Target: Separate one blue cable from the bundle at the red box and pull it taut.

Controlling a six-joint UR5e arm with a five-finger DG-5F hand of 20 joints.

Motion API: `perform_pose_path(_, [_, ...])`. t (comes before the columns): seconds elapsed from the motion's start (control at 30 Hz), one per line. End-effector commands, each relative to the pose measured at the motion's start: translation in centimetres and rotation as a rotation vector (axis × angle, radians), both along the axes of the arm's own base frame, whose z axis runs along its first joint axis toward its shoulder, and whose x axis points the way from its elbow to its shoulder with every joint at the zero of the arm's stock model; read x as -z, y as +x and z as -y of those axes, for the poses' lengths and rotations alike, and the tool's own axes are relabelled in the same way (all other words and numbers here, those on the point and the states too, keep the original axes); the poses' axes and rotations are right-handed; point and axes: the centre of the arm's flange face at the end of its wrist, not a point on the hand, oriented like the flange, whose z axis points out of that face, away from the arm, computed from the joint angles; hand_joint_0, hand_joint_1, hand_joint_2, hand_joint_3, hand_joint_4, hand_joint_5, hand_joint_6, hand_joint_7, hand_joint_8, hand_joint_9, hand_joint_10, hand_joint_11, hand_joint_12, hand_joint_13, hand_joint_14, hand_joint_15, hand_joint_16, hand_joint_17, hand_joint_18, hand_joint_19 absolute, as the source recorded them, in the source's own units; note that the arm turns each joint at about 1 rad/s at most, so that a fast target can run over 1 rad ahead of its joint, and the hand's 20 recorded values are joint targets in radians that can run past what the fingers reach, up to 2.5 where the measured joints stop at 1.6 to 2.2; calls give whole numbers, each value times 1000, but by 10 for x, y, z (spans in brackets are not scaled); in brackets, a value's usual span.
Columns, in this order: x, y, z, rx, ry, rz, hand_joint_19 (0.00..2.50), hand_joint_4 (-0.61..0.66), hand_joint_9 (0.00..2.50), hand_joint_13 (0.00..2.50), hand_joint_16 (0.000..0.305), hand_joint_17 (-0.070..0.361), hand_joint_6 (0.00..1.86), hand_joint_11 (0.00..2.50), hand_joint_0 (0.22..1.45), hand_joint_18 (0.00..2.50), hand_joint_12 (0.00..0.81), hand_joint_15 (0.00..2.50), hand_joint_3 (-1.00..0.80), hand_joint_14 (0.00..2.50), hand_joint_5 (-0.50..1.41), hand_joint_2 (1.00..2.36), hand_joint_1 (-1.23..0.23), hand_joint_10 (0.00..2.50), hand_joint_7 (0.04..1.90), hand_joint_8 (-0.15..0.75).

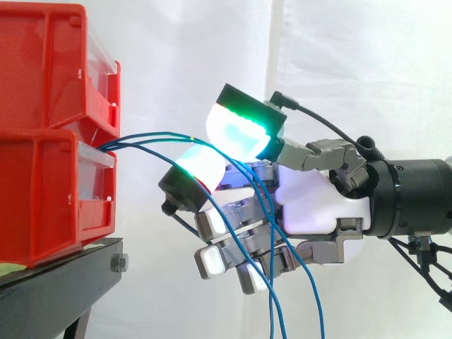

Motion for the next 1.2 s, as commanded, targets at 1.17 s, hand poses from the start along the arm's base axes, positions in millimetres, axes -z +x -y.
perform_pose_path(1.17, [0,0,0,0,-2,0,782,51,872,889,45,102,866,858,638,924,394,613,-454,23,-115,1004,-682,21,1251,262])
